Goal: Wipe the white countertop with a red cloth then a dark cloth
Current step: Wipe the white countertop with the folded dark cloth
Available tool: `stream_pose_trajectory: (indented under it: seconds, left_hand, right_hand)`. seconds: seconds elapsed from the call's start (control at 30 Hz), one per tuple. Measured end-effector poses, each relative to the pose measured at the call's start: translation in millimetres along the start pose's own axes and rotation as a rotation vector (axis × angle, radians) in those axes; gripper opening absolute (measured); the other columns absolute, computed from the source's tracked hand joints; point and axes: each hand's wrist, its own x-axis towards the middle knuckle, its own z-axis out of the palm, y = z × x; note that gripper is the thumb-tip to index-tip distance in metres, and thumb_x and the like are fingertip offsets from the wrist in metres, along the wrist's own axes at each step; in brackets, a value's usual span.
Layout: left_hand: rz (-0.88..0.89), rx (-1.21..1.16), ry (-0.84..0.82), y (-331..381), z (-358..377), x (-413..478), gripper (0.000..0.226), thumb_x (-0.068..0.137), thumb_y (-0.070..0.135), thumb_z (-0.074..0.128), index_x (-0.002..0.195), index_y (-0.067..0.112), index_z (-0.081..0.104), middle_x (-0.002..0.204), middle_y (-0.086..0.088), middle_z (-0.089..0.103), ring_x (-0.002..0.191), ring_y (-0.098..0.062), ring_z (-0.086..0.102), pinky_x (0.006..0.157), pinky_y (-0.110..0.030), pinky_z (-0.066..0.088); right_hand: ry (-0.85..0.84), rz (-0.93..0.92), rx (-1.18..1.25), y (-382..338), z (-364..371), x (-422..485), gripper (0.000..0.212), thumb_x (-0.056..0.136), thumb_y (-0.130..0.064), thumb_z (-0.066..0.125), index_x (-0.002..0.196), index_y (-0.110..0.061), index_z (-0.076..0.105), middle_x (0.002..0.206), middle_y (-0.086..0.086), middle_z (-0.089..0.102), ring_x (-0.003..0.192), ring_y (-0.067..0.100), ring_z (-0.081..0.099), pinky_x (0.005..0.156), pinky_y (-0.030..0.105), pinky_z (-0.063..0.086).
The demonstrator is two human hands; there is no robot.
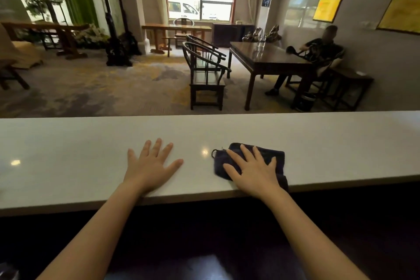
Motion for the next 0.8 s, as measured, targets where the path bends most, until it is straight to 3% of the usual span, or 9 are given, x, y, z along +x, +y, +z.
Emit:
stream_pose_trajectory:
  seconds: [0.23,0.57,0.8]
  left_hand:
    - [-0.027,0.018,-0.005,3,2,1,0.073,0.076,0.076,0.007,0.14,0.041,-0.001,0.156,0.005,-0.006,0.142,-0.02,-0.006,0.11,-0.061,-0.002]
    - [-0.006,0.007,0.0,-1,4,3,0.072,0.076,0.076,0.006,0.14,0.043,-0.003,0.156,0.006,-0.009,0.142,-0.018,-0.01,0.111,-0.06,-0.002]
    - [0.015,-0.036,0.012,-3,3,1,0.074,0.074,0.077,0.006,0.139,0.044,-0.002,0.155,0.007,-0.008,0.142,-0.017,-0.011,0.111,-0.058,-0.005]
  right_hand:
    - [-0.053,-0.07,-0.01,-38,12,22,0.054,0.086,-0.065,0.015,0.137,-0.05,0.01,0.158,-0.001,0.002,0.142,0.031,-0.008,0.102,0.072,-0.011]
    - [-0.041,-0.133,0.025,-56,6,102,0.053,0.087,-0.063,0.021,0.137,-0.045,0.02,0.157,-0.001,0.011,0.143,0.029,0.001,0.106,0.07,-0.004]
    - [0.038,0.135,0.021,33,-21,103,0.052,0.089,-0.059,0.024,0.138,-0.041,0.025,0.156,-0.001,0.014,0.142,0.029,0.006,0.107,0.07,-0.001]
